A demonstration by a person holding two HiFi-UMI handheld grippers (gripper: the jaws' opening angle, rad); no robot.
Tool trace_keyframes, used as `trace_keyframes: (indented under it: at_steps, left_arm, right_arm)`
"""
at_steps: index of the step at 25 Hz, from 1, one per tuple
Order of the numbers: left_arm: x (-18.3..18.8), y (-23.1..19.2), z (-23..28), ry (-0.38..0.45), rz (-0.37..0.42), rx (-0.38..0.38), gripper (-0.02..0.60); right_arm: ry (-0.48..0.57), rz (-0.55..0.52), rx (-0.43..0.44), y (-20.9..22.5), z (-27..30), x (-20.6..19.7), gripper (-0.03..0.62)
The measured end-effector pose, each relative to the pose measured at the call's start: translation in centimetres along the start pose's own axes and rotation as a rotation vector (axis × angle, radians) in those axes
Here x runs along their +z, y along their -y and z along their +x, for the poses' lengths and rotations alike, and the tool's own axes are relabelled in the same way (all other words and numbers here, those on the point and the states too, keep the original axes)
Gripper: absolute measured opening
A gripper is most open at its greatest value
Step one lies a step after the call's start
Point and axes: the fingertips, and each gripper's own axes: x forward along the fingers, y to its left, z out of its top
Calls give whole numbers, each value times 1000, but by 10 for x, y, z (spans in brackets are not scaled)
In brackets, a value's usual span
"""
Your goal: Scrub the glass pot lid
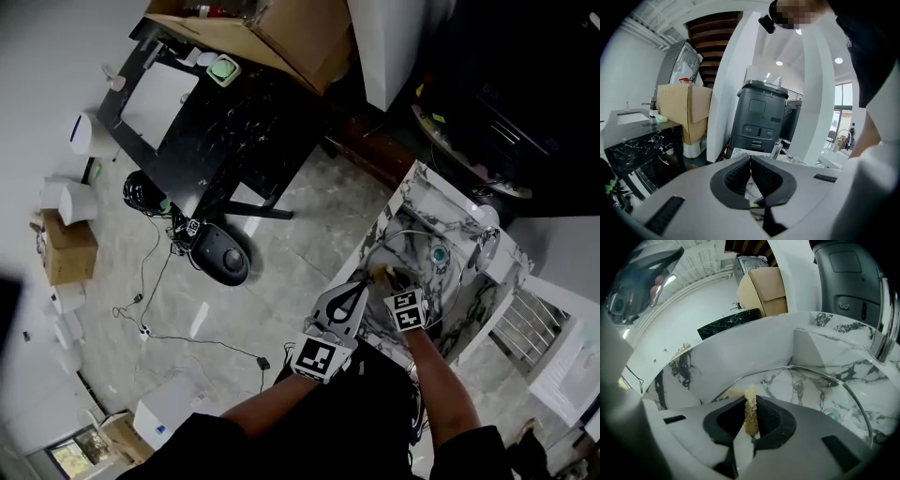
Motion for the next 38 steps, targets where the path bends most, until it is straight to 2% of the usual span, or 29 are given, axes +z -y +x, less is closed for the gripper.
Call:
trace_keyframes:
  at_steps: [4,8,12,16,21,25,29,32,35,38]
  left_arm:
    - [3,0,4,-11,18,-4,17]
    - [6,1,6,9,-21,-1,17]
    - [6,2,7,-19,-2,-17,17]
    - [3,1,11,-5,-35,-11,17]
    - [-4,0,14,-52,-16,-28,17]
    - [-6,-2,15,-34,-35,-17,17]
    - [-14,-2,16,-66,-7,-27,17]
    - [-15,-1,18,-46,-23,-20,17]
    - [-14,4,18,-34,28,-31,17]
    - [-14,7,18,-45,28,-36,17]
  right_arm:
    - [14,12,-16,10,5,4,61]
    - [20,13,-21,15,9,5,61]
    - [25,22,-32,22,10,6,61]
    - [31,35,-60,33,9,7,61]
    - [37,36,-109,50,7,6,61]
    - [34,35,-121,56,9,2,61]
    - [39,45,-144,62,9,-1,61]
    - [45,51,-162,67,7,-1,61]
    - [47,63,-176,73,4,-2,61]
    - [58,79,-189,79,2,-3,61]
